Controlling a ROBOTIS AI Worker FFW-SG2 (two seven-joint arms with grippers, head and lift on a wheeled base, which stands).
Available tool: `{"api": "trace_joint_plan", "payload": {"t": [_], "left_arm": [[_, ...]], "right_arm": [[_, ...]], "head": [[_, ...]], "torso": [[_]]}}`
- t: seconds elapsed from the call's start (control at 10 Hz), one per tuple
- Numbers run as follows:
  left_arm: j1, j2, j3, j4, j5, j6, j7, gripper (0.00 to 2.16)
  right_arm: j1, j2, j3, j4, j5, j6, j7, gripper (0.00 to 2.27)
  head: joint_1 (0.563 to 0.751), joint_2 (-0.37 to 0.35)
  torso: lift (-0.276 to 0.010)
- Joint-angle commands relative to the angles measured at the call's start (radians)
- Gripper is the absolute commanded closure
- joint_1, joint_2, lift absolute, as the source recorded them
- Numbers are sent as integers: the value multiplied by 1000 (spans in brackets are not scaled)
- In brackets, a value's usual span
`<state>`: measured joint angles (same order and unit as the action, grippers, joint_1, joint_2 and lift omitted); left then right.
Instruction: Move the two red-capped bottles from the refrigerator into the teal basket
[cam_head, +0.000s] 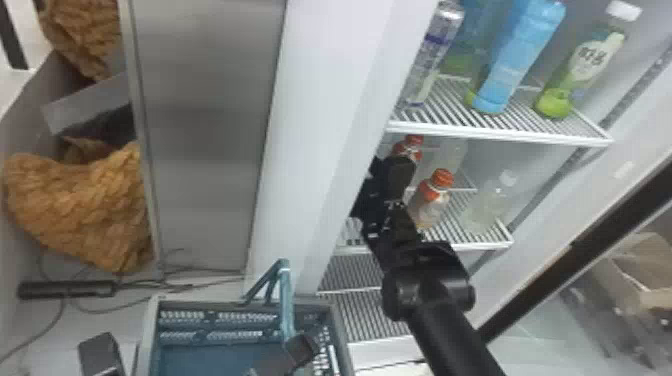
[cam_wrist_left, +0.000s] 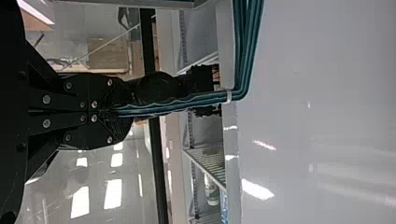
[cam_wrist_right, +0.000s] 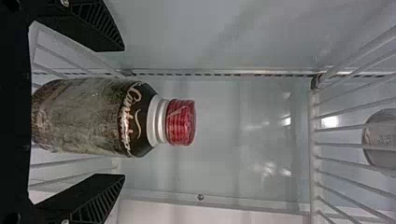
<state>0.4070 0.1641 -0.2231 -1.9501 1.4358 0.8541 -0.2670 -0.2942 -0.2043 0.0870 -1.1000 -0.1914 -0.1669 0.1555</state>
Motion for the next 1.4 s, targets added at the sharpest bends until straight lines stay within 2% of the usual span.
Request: {"api": "trace_joint_plan", "payload": {"t": [0.0, 0.2, 0.3, 0.4, 0.8, 1.3], "left_arm": [[-5, 0, -2, 5, 0, 0, -1, 1154], [-9, 2, -8, 8, 2, 0, 0, 1154], [-12, 2, -10, 10, 4, -5, -1, 1154], [-14, 5, -16, 12, 6, -5, 0, 1154], [-7, 5, -14, 12, 12, -10, -1, 1154], [5, 5, -8, 12, 14, -15, -3, 1154]], "right_arm": [[-20, -4, 13, 16, 0, 15, -4, 32], [-42, -9, 33, 31, -6, 34, -5, 84], [-52, -10, 41, 34, -18, 64, -5, 357], [-57, -10, 47, 34, -28, 74, -7, 855], [9, -10, 33, -25, -32, 71, -20, 855], [211, -3, -65, -349, 60, 78, -20, 851]], "head": [[695, -350], [695, -350], [695, -350], [695, -350], [695, -350], [695, -350]], "torso": [[-224], [-224], [-224], [-224], [-224], [-224]]}}
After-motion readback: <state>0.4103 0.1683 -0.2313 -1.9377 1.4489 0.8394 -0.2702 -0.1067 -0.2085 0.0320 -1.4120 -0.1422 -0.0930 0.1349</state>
